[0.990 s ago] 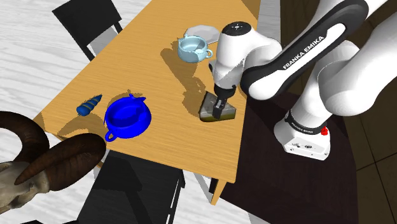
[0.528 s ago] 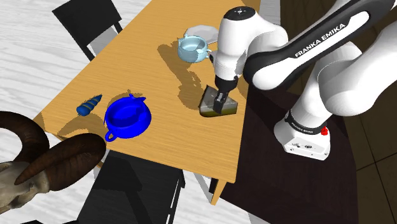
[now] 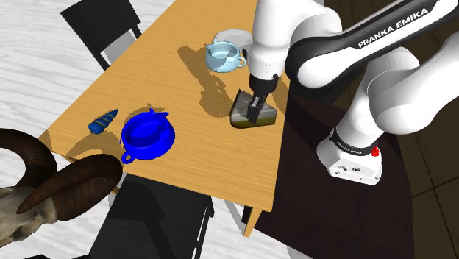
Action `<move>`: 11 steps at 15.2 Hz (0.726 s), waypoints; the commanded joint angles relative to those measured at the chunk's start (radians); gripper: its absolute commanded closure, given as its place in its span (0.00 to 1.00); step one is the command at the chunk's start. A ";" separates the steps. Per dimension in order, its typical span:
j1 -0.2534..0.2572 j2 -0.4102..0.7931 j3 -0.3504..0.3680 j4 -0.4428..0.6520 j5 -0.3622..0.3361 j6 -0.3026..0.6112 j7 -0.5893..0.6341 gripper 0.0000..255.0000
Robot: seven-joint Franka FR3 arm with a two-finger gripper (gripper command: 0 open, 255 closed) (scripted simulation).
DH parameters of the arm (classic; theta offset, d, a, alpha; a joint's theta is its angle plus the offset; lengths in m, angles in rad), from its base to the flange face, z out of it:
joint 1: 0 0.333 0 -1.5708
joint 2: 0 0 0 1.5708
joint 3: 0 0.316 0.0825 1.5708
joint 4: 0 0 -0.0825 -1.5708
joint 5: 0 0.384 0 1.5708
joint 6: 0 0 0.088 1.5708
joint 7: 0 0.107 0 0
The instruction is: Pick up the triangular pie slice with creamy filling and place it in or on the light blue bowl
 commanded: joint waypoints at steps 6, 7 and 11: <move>-0.003 -0.079 -0.013 0.056 -0.010 -0.135 -0.002 1.00; -0.003 -0.087 -0.014 0.065 -0.011 -0.152 -0.002 1.00; -0.042 -0.055 -0.055 0.110 -0.046 -0.166 -0.050 1.00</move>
